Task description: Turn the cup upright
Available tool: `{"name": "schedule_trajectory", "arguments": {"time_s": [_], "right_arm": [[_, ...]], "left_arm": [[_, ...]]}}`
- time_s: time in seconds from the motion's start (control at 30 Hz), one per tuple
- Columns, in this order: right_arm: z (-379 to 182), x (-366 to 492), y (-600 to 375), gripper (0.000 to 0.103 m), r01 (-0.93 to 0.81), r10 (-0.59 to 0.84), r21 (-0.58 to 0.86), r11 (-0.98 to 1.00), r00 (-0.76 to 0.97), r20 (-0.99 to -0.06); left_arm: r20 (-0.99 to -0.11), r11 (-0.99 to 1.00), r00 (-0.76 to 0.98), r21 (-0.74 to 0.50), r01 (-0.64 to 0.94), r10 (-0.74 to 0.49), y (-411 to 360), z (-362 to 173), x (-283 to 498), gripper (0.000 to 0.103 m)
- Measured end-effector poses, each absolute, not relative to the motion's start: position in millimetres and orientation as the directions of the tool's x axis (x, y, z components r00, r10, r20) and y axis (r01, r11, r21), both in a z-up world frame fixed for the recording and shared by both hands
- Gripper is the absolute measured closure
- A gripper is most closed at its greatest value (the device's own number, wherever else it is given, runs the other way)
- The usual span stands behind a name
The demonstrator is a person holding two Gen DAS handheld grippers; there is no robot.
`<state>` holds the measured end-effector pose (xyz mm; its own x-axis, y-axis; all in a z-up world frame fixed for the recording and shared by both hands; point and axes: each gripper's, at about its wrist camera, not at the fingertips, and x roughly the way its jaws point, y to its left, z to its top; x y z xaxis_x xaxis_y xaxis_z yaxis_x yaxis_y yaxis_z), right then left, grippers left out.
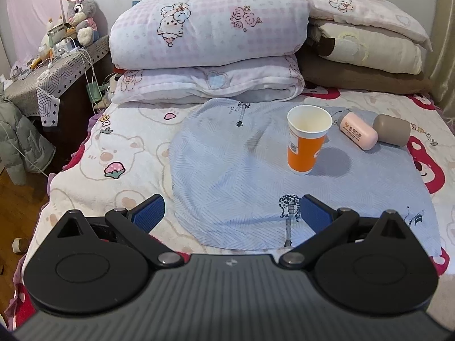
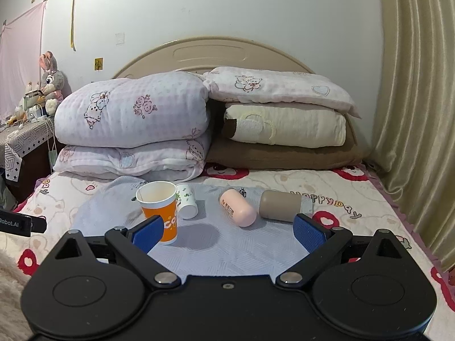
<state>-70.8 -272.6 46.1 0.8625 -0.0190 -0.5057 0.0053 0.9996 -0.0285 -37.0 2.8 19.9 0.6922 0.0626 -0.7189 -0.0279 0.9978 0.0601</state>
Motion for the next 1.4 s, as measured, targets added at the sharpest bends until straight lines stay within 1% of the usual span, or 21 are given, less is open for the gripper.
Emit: {"name": "schedule_trajectory", "arguments": {"time_s": [0.57, 1.4], "right_arm": [[49.1, -72.5, -271.1, 0.004, 0.044, -0.071, -0.066, 0.997, 0.86, -0.506], [47.8, -71.5, -269.1, 0.004, 0.046, -0.072, -0.063, 0.997, 0.859, -0.507]], "left_arm": [[-0.734, 0.999, 0.679, 0.029, 0.017, 0.01, -0.1, 16.3, -33.2, 0.0], [-0.746, 0.999, 0.666, 0.044, 0.029, 0.014, -0.3, 11.9, -30.7, 0.0]]}}
